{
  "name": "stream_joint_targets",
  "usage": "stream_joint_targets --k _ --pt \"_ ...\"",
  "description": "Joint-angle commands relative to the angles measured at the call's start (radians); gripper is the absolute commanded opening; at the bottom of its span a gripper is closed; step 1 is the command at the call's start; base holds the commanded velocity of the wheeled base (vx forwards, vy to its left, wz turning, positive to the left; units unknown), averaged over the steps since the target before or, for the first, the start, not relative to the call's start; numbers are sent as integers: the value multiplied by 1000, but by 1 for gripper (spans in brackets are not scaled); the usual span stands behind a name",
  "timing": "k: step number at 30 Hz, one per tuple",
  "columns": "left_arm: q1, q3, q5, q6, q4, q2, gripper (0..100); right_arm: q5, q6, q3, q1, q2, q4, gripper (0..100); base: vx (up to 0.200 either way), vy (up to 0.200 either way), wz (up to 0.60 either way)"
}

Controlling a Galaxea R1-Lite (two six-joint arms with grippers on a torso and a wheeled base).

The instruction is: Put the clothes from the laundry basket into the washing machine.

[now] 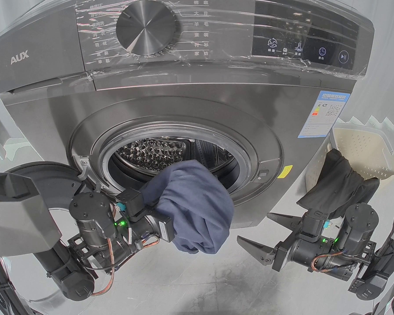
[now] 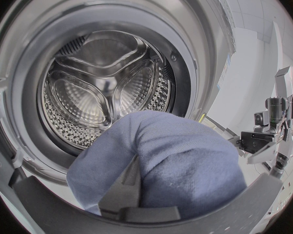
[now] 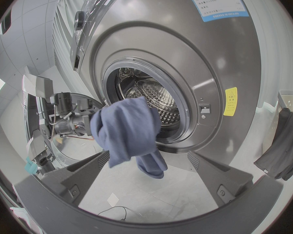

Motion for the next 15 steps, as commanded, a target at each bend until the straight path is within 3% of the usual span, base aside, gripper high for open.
stream_joint_targets --k 1,15 --pt "8 -204 -19 -5 -1 168 0 -4 13 2 55 -13 0 100 0 0 0" --pt "89 -550 -29 -26 8 343 0 -6 16 5 95 -10 0 100 0 0 0"
